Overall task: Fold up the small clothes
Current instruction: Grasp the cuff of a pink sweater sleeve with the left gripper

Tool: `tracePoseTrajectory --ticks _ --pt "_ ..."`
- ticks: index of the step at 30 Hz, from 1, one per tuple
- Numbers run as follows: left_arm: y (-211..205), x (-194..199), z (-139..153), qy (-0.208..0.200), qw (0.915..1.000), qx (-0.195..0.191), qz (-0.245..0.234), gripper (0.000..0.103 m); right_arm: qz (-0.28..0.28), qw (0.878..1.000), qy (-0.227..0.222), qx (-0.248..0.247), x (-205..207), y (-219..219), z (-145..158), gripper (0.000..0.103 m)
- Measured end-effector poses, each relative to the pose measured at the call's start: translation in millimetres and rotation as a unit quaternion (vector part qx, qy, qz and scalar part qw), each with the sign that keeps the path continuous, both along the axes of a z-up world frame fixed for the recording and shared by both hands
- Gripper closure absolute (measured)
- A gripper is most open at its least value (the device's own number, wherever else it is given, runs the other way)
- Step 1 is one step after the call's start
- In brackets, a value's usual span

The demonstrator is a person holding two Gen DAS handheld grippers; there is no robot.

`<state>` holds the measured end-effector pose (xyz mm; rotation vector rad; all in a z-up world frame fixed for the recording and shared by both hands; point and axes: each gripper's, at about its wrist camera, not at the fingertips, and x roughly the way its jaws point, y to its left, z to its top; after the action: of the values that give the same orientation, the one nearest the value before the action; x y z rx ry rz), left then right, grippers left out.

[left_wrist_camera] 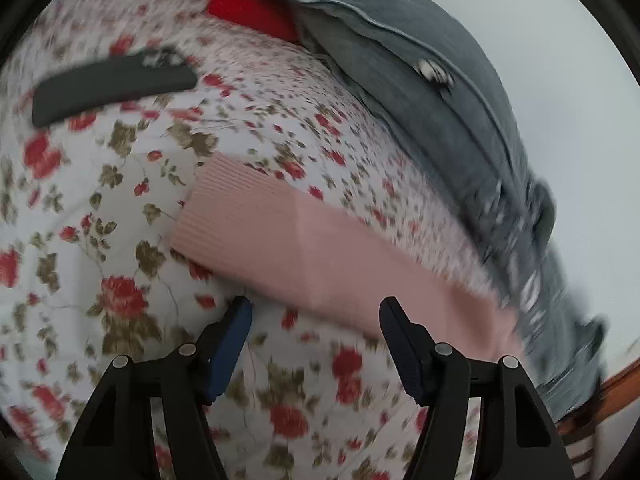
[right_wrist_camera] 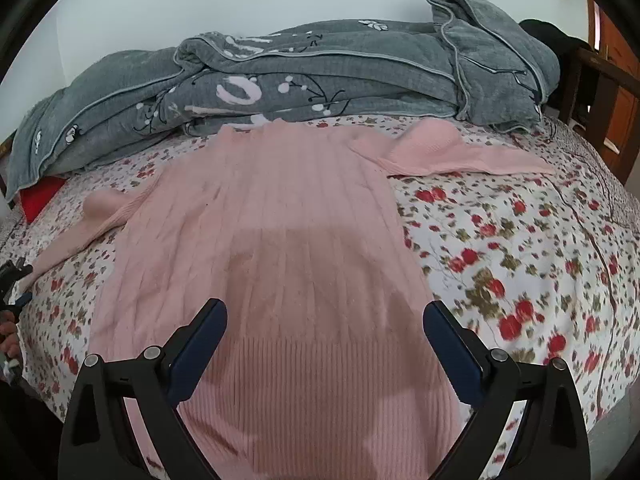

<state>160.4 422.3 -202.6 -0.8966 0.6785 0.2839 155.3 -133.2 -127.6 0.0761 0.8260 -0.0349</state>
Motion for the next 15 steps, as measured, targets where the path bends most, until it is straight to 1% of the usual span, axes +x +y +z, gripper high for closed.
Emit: tracePoseTrajectory --ticks 1,4,7,9,10,11,12,13,15 --pt "6.9 0.2 -1.8 -0.008 0.9998 -0.015 0.011 0.042 0.001 1.000 0.000 -0.002 3.6 2.0 -0.2 0.005" --pt "16.4 4.0 -1.7 -0.016 0.9989 -0.029 0.033 0.042 0.002 1.000 0.001 -0.016 10.5 6.5 -1.3 0.005" --pt "22.1 9.4 -1.6 -0.009 0.9982 -0.031 0.051 0.042 0.005 1.000 0.000 -0.028 18.0 9.9 -2.2 0.005" --pt "24.9 14.0 2.2 -0.002 0.9978 -0.020 0.064 0.044 0.006 1.000 -0.001 -0.029 21.5 10.3 -1.7 0.005" --pt "25.7 17.0 5.1 0.009 0.9976 -0.009 0.067 0.052 0.007 1.000 -0.001 -0.028 23.3 9.5 -1.3 0.005" --pt "27.1 18.9 7.1 0.019 0.9973 0.001 0.072 0.067 0.006 1.000 -0.002 -0.028 25.6 8.2 -0.6 0.005" --pt "28.8 19.3 10.2 0.026 0.9969 0.011 0.074 0.076 0.005 1.000 -0.003 -0.029 26.5 6.7 0.2 0.005" --pt "29.9 21.4 13.6 0.030 0.9970 0.016 0.070 0.095 0.005 1.000 -0.005 -0.029 27.1 5.4 1.1 0.005" --pt "33.0 24.2 19.5 0.037 0.9973 0.013 0.062 0.096 0.003 1.000 -0.011 -0.027 28.5 0.8 3.4 0.005"
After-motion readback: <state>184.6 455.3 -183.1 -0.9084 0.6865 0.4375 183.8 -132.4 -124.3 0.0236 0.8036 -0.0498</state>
